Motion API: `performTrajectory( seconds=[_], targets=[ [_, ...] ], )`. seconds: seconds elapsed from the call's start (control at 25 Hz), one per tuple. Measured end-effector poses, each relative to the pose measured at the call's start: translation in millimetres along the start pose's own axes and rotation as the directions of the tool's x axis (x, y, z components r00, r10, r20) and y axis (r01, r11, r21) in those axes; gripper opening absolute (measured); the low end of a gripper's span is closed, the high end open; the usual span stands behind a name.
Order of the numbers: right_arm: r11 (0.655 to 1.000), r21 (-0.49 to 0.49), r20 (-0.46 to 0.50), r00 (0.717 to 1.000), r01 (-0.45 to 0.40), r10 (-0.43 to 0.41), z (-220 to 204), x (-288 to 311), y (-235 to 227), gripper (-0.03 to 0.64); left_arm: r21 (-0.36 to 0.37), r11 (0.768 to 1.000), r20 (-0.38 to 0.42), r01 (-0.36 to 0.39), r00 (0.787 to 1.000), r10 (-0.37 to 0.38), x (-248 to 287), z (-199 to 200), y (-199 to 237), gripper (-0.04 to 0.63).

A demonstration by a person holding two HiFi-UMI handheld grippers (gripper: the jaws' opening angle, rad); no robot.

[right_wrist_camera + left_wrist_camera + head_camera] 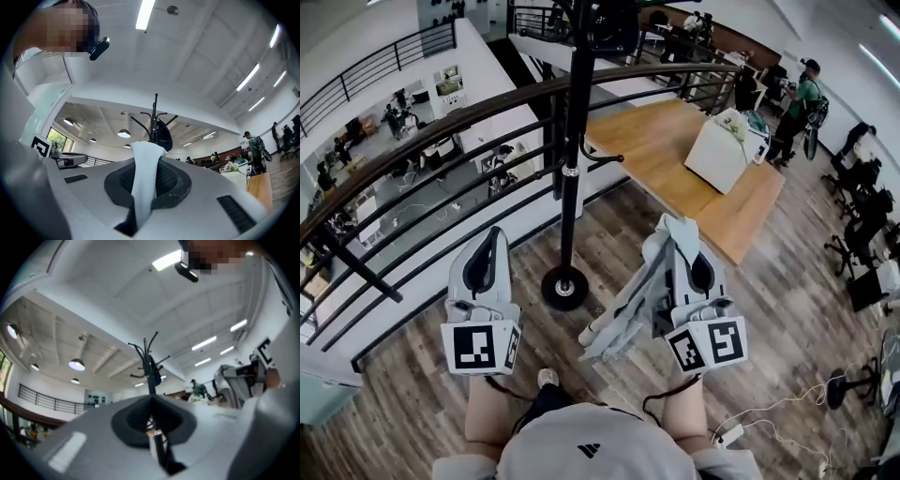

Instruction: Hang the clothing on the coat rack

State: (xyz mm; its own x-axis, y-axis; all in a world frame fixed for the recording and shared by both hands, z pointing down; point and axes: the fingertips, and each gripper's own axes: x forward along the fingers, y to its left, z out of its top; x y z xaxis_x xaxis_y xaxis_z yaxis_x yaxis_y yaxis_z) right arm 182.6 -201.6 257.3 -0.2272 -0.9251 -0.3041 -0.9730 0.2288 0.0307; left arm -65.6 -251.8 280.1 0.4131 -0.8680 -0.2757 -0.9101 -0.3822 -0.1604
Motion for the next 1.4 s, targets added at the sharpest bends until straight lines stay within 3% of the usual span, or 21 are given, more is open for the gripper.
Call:
performTrajectory(
  seconds=[0.56, 1.2, 1.4],
  targets=[
    [0.998, -0.031, 0.019, 0.998, 0.055, -0.054, 9, 90, 8, 0.012, -0.02, 0.996, 0.052, 0.088, 0.995, -0.087, 70, -13, 56, 0.008],
    [0.987, -0.129, 0.057, 0.995, 0.09, -0.084, 63, 165, 3, 0.012, -0.063, 0.98, 0.085, 0.19, 0.979, -0.185, 111, -41, 82, 0.008],
    [0.984, -0.165, 0.094, 0.994, 0.07, -0.055, 101, 196, 0, 0.012, -0.076, 0.976, 0.084, 0.206, 0.976, -0.2, 123, -43, 87, 0.008]
  ],
)
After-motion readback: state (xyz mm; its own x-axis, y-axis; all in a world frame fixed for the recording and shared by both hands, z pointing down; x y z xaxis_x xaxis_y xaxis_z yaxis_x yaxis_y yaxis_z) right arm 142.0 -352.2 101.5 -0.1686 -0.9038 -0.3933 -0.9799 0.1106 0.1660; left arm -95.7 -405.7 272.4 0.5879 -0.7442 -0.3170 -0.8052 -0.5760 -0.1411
